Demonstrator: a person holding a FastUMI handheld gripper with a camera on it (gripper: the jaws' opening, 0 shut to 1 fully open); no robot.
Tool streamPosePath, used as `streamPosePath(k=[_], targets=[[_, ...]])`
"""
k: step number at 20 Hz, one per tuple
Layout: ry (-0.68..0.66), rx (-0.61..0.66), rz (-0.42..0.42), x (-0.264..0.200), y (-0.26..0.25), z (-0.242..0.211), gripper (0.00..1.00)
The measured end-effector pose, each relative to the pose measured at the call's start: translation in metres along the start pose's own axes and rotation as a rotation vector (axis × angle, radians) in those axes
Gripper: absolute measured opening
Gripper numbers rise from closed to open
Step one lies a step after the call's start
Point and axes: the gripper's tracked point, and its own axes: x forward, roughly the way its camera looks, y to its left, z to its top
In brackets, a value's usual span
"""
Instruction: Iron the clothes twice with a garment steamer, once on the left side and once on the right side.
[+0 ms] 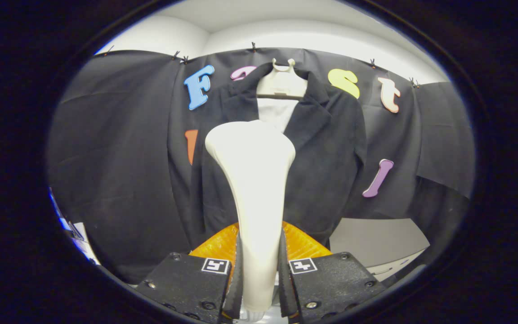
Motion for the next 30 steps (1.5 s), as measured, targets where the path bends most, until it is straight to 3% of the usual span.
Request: streamPosePath(k=[9, 13, 30], targets=[[-0.045, -0.064, -0.014, 0.043, 0.051, 0.064, 0.35], [-0.019, -0.075, -0.031, 0.068, 0.062, 0.069, 0.35], [0.178, -0.129, -0.031, 0.093, 0.055, -0.061, 0.35]])
